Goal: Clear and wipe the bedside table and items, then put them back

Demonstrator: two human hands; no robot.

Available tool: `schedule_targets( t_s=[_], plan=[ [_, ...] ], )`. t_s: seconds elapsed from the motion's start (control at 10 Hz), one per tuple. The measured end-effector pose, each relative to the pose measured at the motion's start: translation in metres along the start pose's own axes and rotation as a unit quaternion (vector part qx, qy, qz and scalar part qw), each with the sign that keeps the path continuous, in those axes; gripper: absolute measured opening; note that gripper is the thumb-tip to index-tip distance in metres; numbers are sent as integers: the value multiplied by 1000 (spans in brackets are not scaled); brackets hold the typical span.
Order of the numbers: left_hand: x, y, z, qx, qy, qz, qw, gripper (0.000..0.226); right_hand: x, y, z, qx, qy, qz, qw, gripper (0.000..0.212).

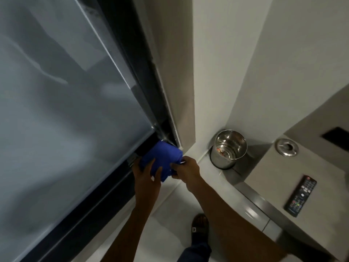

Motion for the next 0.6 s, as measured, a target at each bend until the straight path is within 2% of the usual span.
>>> schedule_targets(
  t_s=[0.1, 0.2, 0.3, 0.4, 0.5, 0.6],
  plan=[
    [-9, 7, -3, 0, -44, 95, 995, 33, -1, -10, 12, 48, -56, 15, 997, 14],
    [-24, 22, 8, -80, -64, 141, 985, 40, -1, -20, 15, 73, -36, 9, 997, 19],
    [-38, 22, 20, -156, -119, 126, 972, 50, 0, -23, 14, 63, 16, -5, 998, 32],
    [-34, 18, 15, -167, -143, 127, 967, 54, 1, -16, 7, 23, 70, -8, 997, 62],
    [-24, 21, 4, -129, -130, 128, 975, 61, 1, -9, -21, 25, 137, -9, 990, 80],
    [1, 26, -2, -71, -131, 134, 980, 59, -12, 1, -78, 83, 160, -55, 982, 73]
  ],
)
Point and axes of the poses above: each hand's wrist, its own y-axis away from the middle knuckle, its own z-axis out of the palm, x = y × z, the point moved 5 cm from there along -y, towards the middle knuckle, and after that the axes turned 9 degrees about x, right-handed, at the moved point
